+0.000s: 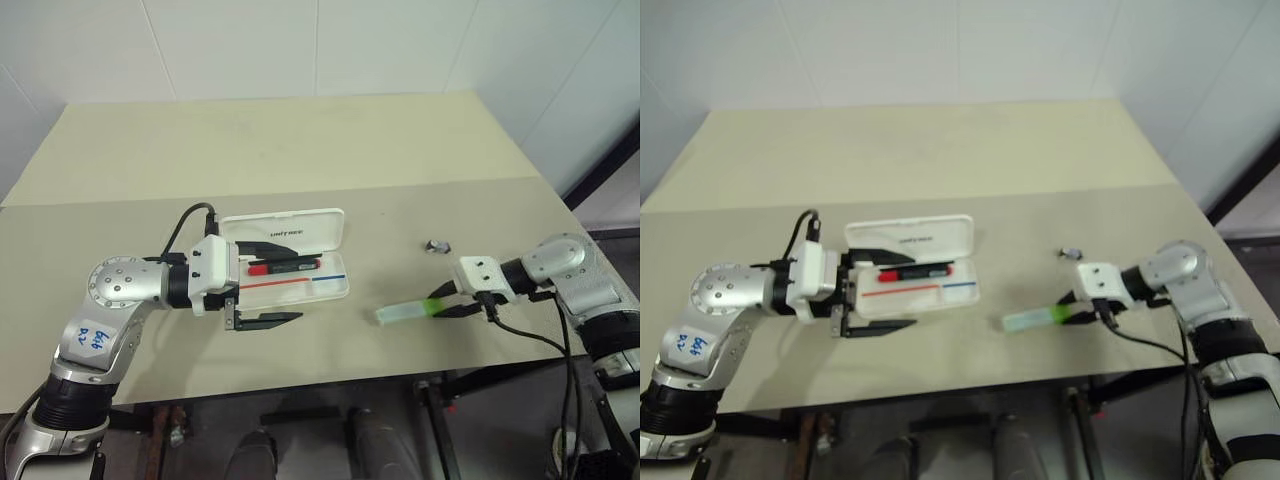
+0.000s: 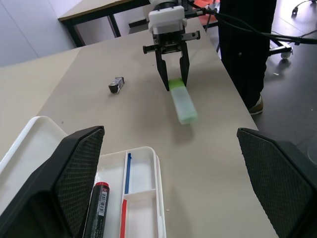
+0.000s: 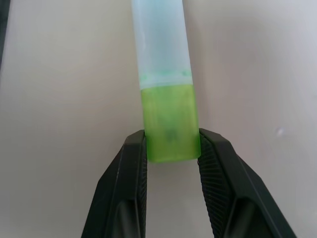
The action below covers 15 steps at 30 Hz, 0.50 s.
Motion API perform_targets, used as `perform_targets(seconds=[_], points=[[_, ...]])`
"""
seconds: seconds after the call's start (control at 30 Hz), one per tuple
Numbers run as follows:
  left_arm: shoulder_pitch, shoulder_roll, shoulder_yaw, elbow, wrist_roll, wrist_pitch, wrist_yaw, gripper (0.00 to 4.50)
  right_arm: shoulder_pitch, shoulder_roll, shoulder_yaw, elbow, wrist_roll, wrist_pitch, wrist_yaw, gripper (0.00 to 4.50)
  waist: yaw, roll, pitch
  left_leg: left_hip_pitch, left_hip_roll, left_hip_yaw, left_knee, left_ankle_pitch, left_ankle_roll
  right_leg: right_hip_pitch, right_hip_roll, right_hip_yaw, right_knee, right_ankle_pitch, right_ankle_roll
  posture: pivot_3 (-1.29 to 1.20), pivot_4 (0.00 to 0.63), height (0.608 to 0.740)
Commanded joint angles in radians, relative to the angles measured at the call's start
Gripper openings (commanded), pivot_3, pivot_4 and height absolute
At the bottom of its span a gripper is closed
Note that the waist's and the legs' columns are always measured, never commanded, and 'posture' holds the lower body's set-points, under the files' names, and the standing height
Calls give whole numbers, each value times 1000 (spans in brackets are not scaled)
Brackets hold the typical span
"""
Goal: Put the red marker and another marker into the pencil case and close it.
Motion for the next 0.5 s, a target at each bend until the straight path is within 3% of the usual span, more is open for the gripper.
perform_targets(seconds=[0.03,0.07,0.2,0.5], points=[[28,28,38,-6,-1,-29,-17,4500,23,-58,-84,-173,97,152,31,1119,9,1,0,-3,0,0,0,0,0,-4,0,0,2,-1,0,0,150,740],[41,39,50,6,1,-41,-29,4500,33,-62,-97,-229,126,204,20,1119,13,1,0,-10,0,0,1,0,0,-13,0,0,9,-1,0,0,150,740],[84,82,102,53,-4,-81,-61,4500,40,-42,-113,-404,199,371,-29,1119,21,2,1,-11,0,0,-2,-2,1,-20,0,-1,18,-3,7,0,150,740],[138,128,188,121,-7,-130,-91,4500,-55,107,-38,-464,147,487,-154,1119,23,2,1,-18,0,0,-1,-4,-1,-26,0,-1,15,-4,4,0,150,740]])
